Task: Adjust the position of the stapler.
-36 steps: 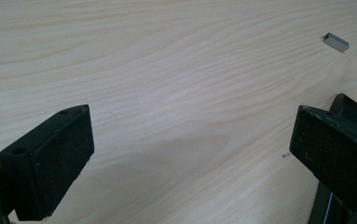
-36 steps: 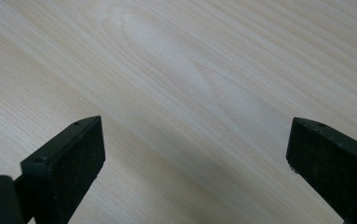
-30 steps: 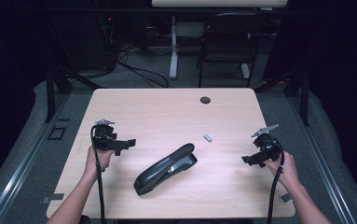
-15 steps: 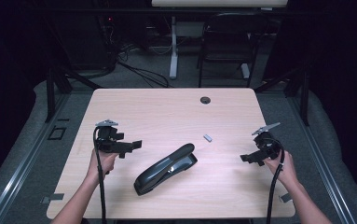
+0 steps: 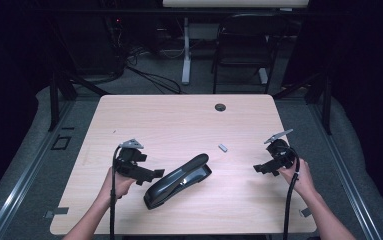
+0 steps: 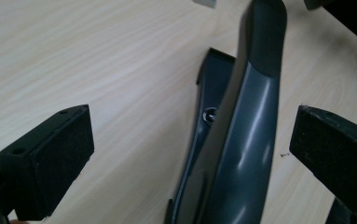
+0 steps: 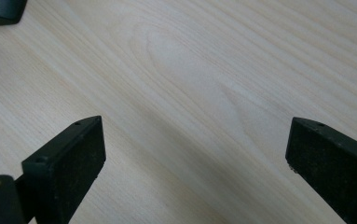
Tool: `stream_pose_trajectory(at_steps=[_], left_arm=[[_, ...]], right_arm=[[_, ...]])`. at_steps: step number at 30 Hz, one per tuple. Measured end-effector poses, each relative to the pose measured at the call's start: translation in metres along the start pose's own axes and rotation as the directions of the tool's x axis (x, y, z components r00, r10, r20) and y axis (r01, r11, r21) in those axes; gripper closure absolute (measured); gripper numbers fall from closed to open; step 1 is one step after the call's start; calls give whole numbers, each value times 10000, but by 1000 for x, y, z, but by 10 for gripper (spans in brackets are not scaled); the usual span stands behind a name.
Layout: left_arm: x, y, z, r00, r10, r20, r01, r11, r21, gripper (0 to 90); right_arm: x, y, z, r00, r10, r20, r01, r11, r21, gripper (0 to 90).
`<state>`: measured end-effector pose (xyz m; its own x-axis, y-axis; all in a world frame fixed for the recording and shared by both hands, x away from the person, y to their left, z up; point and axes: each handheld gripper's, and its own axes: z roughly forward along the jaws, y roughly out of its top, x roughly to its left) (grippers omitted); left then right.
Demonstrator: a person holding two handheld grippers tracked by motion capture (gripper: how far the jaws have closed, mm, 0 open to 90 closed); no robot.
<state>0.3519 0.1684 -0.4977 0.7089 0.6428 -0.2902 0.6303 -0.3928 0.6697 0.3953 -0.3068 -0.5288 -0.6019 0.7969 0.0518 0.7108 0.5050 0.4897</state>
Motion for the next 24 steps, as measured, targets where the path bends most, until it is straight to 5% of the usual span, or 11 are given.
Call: stream_pose_trajectory(at_steps=[8,15,24], left_arm=[[-23,1,20,9969,694,375,-716,9955,624,0],[-31,-3,32,9914,1265,348,-1303,9805,1469,10],[-35,-4,38,9850,1721,118,-1716,9709,1667,187]], right_arm=[[1,-1,1,10000,-65,-51,66,9999,149,45],[4,-1,3,9999,-157,10,156,9995,276,48],[5,0,4,9996,-264,86,261,9990,363,65]])
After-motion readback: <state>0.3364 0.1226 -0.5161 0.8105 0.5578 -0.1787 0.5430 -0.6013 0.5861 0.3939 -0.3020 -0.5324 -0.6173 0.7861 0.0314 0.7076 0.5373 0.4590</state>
